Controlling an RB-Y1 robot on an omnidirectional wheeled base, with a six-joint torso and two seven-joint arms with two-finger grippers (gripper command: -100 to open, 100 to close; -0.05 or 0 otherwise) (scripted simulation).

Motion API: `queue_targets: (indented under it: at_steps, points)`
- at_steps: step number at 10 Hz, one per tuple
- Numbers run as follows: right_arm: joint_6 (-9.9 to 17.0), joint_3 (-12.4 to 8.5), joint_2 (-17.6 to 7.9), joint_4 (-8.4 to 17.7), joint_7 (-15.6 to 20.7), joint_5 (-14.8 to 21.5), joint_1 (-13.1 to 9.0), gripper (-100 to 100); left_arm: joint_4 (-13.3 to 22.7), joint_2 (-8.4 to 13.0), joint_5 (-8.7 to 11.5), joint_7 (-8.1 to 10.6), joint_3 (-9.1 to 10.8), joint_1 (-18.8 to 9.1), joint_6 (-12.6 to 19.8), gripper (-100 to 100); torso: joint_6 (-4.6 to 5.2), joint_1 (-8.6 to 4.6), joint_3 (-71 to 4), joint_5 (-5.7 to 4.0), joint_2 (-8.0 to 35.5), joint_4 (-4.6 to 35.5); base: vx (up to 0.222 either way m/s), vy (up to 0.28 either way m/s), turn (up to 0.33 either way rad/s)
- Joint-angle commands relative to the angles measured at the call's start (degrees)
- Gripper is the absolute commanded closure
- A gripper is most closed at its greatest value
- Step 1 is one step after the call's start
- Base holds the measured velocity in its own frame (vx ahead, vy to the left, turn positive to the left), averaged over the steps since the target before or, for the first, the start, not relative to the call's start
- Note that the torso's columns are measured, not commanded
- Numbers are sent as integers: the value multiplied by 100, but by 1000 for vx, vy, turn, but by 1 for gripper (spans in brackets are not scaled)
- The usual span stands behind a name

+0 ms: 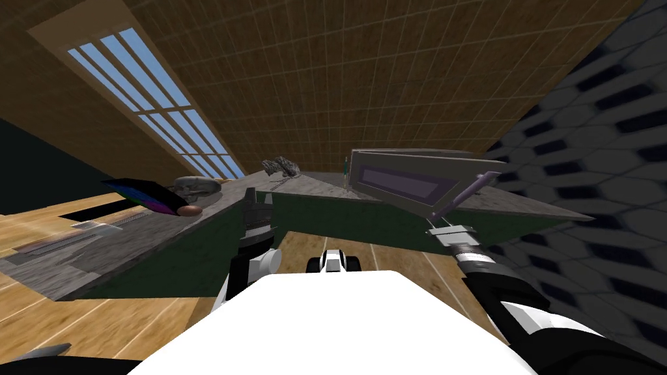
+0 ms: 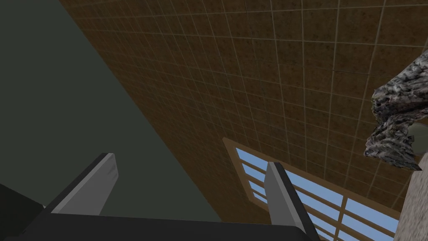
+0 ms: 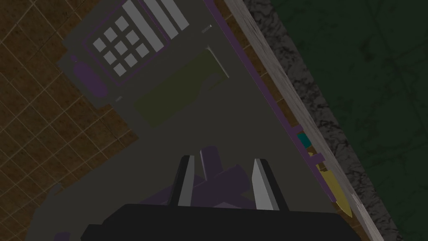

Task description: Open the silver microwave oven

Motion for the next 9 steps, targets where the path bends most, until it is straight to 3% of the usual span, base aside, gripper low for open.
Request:
queue_targets:
  at_steps: [1,3,4,5,9]
  points:
    - [214,-100,144,-48,1,6,105,100,0,0,0,0,0,0,0,0,7,-12,-2,-1,-3,0,13,236,-129]
    - [379,-179,267,-78,5,14,196,100,0,0,0,0,0,1,0,0,13,-22,-3,-6,-5,-2,12,251,-120]
    - [261,-166,308,-95,17,18,198,100,0,1,0,0,1,1,0,0,18,-29,4,-7,7,1,-4,105,-48]
    - [449,-266,426,-71,14,0,275,100,0,2,0,0,2,0,0,0,3,-65,3,-15,5,2,73,164,-116]
    - [698,-413,577,-44,9,-27,371,100,0,1,0,0,1,1,0,0,1,-1,-4,2,-5,-1,56,247,-112]
